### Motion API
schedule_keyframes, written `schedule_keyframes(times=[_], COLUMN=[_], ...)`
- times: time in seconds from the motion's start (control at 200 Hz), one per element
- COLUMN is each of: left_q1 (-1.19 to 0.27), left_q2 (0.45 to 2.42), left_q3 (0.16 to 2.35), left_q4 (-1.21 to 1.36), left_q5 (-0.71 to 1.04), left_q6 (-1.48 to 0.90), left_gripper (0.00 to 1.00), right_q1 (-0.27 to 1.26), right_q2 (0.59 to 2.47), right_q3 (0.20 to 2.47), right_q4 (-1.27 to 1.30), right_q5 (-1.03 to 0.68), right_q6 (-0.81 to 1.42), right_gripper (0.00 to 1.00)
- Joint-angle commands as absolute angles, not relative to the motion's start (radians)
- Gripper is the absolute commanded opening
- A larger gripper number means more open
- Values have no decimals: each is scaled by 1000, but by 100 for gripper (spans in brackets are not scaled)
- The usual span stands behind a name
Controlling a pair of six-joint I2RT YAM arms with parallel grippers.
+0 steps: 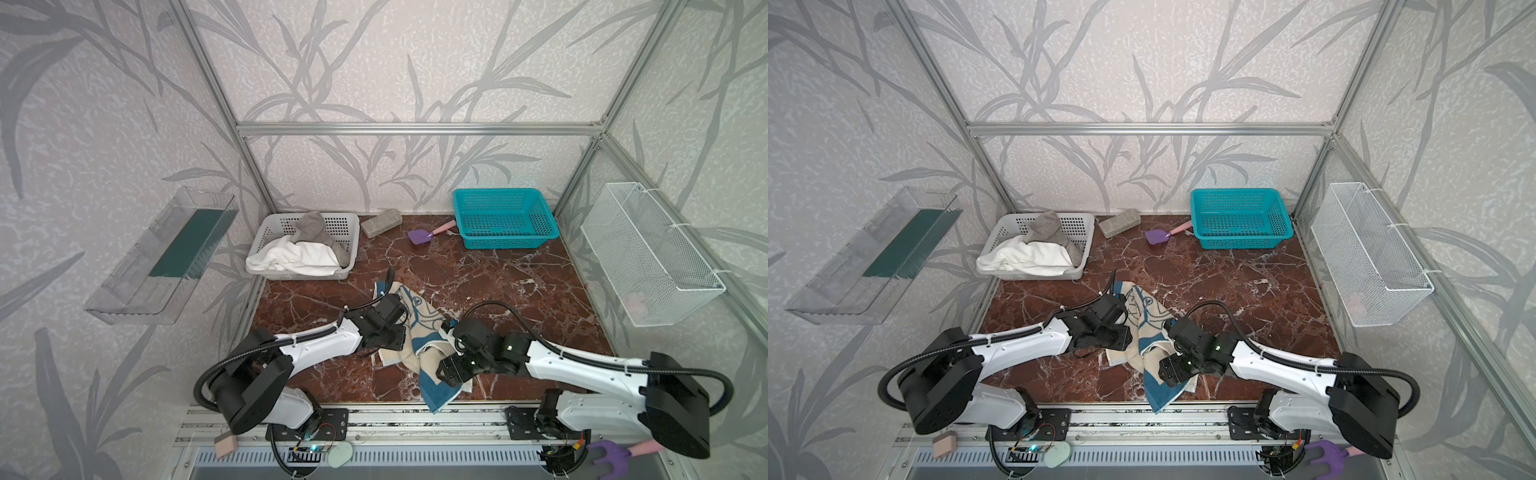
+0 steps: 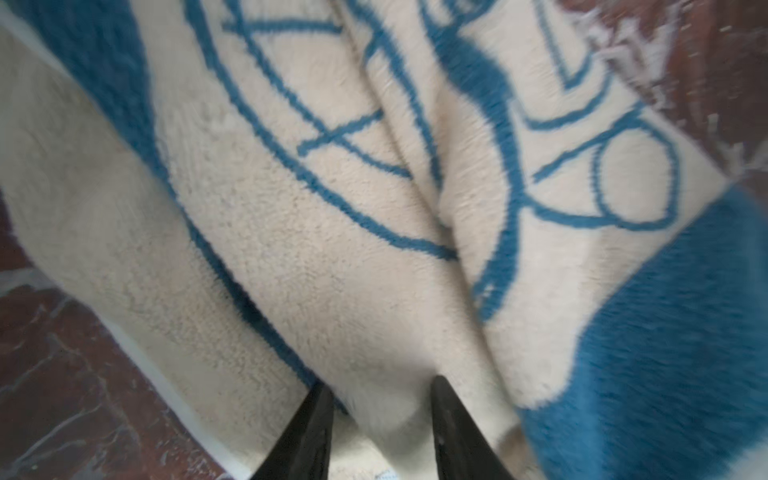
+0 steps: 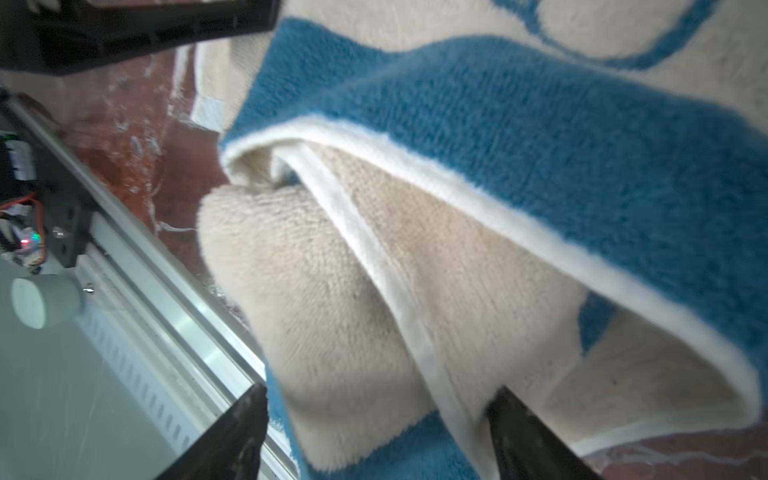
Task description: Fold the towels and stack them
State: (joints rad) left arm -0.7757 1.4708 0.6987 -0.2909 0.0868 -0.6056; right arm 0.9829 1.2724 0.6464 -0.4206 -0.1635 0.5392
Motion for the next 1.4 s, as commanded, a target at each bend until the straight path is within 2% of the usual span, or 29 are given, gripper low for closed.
schedule_keyframes(times=[0.0, 0.03, 0.07, 0.17, 0.305, 0.385, 0.495, 0.56, 0.605, 0.78, 0.955, 1.145, 1.3, 1.394], left_q1=[-764, -760, -753, -733, -679, -641, -624, -623, -623, -630, -625, -623, -640, -676], left_q2=[1530, 1541, 1552, 1557, 1517, 1487, 1465, 1458, 1451, 1387, 1347, 1321, 1307, 1301], left_q3=[730, 728, 730, 721, 680, 652, 657, 673, 686, 709, 719, 712, 671, 623], left_q4=[-335, -346, -365, -430, -479, -463, -445, -443, -447, -429, -422, -391, -331, -233], left_q5=[2, -3, -17, -71, -134, -116, -81, -63, -53, 19, 28, 58, 145, 183], left_q6=[-678, -678, -676, -669, -660, -649, -629, -616, -606, -554, -602, -644, -686, -748], left_gripper=[37, 34, 30, 26, 26, 29, 41, 46, 47, 47, 47, 47, 48, 53], right_q1=[979, 969, 936, 751, 448, 346, 307, 307, 306, 348, 612, 797, 847, 848], right_q2=[1362, 1365, 1351, 1244, 1057, 1014, 1053, 1078, 1089, 1072, 1105, 1408, 1647, 1769], right_q3=[757, 782, 801, 800, 722, 709, 716, 723, 734, 771, 822, 964, 1175, 1261], right_q4=[-554, -586, -620, -642, -603, -626, -673, -693, -709, -748, -649, -580, -641, -640], right_q5=[-66, -35, -18, -76, -135, -142, -138, -155, -172, -165, -78, -17, 62, 90], right_q6=[453, 429, 397, 363, 385, 385, 374, 364, 361, 353, 320, 255, 169, 136], right_gripper=[39, 27, 17, 0, 0, 0, 27, 51, 57, 58, 58, 62, 68, 69])
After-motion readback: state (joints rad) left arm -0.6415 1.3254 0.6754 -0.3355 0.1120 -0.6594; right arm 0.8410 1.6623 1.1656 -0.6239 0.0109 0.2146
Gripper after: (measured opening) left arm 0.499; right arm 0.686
